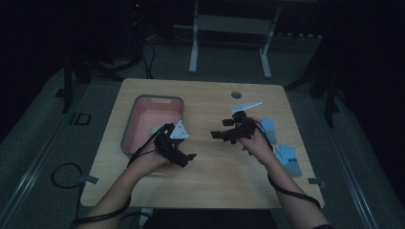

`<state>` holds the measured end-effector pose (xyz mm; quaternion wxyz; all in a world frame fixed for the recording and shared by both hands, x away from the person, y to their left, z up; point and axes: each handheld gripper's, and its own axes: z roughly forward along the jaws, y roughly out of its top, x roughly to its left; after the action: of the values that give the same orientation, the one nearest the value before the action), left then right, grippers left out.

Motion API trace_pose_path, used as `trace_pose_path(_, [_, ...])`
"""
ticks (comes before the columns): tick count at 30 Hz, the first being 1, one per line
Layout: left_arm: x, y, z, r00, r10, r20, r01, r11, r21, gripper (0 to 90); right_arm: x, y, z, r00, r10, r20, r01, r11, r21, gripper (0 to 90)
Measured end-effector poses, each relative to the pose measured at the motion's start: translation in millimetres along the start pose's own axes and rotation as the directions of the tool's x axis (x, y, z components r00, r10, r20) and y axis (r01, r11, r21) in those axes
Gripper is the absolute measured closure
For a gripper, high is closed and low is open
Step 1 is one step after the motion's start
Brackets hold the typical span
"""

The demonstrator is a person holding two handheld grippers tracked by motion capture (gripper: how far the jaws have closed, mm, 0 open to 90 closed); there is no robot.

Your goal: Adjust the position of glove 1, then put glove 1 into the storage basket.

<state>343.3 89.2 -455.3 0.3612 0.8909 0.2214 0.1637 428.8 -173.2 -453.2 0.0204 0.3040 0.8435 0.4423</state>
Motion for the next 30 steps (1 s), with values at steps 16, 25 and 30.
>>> trace_pose_path(16, [-27.1, 7.1, 23.9, 0.9993, -0.004, 0.037, 0.007, 0.9945, -0.104, 3.9, -32.8, -42.5, -49.9, 0.9930, -0.001, 0.118, 0.006, 0.999, -0.039, 30.1])
trace_pose_path(25, [-47.7, -1.5, 45.4, 0.9948, 0.016, 0.100, -0.005, 0.9932, -0.116, 3.9, -58.0, -65.5, -74.3, 0.9764, 0.023, 0.215, -0.011, 0.998, -0.059, 38.8])
trace_pose_path(30, [-54.3, -9.6, 57.6, 0.9925, 0.020, 0.121, -0.007, 0.9948, -0.101, 3.9, -79.7, -82.0, -91.4, 0.9565, 0.049, 0.288, -0.038, 0.998, -0.044, 46.5])
